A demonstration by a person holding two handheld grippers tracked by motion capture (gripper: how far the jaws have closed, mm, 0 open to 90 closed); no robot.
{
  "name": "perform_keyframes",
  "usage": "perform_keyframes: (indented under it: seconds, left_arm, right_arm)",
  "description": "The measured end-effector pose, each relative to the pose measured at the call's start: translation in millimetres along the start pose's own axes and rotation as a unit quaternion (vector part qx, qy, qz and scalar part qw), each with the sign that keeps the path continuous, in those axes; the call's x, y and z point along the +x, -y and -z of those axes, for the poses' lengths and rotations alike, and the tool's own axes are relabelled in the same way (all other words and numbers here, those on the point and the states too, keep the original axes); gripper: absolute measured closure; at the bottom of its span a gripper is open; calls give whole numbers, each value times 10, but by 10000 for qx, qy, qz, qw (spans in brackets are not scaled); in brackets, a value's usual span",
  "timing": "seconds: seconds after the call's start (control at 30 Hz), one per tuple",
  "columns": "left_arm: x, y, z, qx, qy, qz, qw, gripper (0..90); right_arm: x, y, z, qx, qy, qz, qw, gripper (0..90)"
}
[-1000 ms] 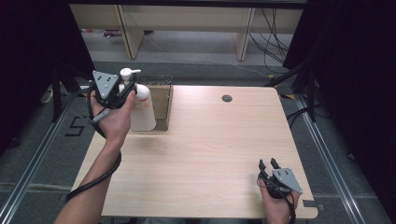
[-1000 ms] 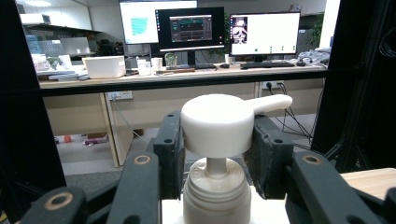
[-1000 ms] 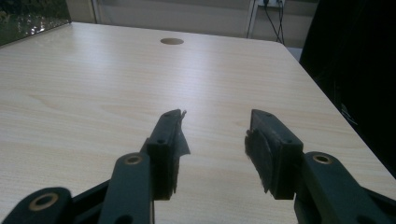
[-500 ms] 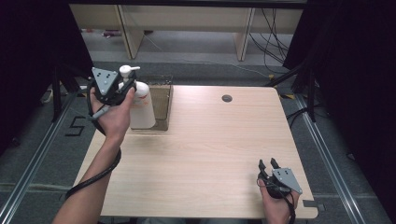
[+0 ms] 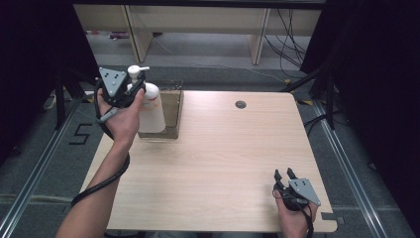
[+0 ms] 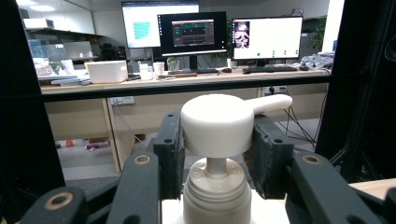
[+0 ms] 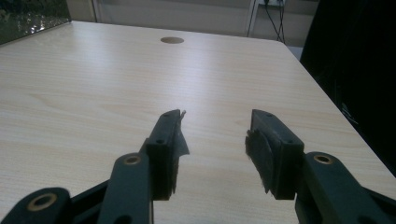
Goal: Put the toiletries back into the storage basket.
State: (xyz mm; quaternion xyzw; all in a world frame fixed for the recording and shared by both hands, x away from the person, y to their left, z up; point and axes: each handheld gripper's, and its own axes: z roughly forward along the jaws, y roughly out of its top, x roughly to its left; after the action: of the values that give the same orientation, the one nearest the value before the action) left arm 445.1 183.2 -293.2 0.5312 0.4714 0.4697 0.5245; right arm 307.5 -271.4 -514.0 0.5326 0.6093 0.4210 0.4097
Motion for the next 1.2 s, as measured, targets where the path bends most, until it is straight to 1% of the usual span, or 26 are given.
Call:
perform_keyframes:
  seconds: [0.1, 0.2, 0.27, 0.4, 0.43, 0.47, 0.53, 0.57, 0.63, 0.67, 0.7, 0.73, 0.8, 0.87, 0.9, 1.0, 1.2]
  left_arm:
    - [3, -21, -20, -7, -9, -8, 10000, 594]
    - [1, -33, -42, -35, -2, 3, 10000, 594]
    - [2, -38, -62, -42, 24, -16, 10000, 594]
    - [8, -46, -103, -57, 9, -16, 10000, 594]
    - [12, -49, -114, -47, 11, -28, 10000, 594]
    - [14, -51, -125, -51, 2, -20, 10000, 594]
    - [19, -57, -137, -41, 3, -28, 10000, 594]
    - [23, -61, -148, -52, -9, -20, 10000, 594]
    - [31, -66, -164, -41, -23, -24, 10000, 594]
    - [35, -66, -176, -49, -17, -17, 10000, 594]
    - [41, -65, -187, -26, -29, -24, 10000, 594]
    - [45, -63, -195, -27, -30, -22, 10000, 594]
    - [55, -56, -219, -25, -34, -19, 10000, 594]
    - [64, -47, -243, -35, -27, -33, 10000, 594]
    - [69, -43, -253, -25, -17, -46, 10000, 594]
    - [80, -34, -284, -31, -23, -45, 10000, 594]
    - [101, -8, -342, -6, -37, -48, 10000, 594]
  right_arm:
    - [-3, 1, 1, -10, 26, 29, 10000, 547]
    - [1, 0, -1, 5, -5, -6, 10000, 546]
    - [0, 0, -2, 5, -6, -3, 10000, 546]
    - [-2, -1, 1, 14, -15, 4, 10000, 546]
    - [-2, 0, -2, 26, -70, -29, 10000, 545]
    - [4, 0, 0, 44, -77, -72, 9999, 545]
    - [5, 0, -1, 43, -76, -58, 9999, 545]
    - [-7, -1, -5, -11, -8, 51, 10000, 545]
    - [21, 1, 7, 58, 18, -124, 9999, 545]
    - [0, -1, 1, 12, 23, 16, 10000, 546]
    - [-7, -3, 0, 20, 6, 58, 10000, 546]
    - [-7, -5, 6, 74, -20, 43, 10000, 545]
    - [-14, -6, 5, 46, 13, 94, 9999, 545]
    - [-5, -6, 7, 81, -8, 47, 10000, 546]
    - [5, -5, 0, 92, -67, -20, 9999, 545]
    - [0, -4, -5, 83, -48, 43, 9999, 546]
    - [-2, -5, -1, 86, -16, 53, 9999, 546]
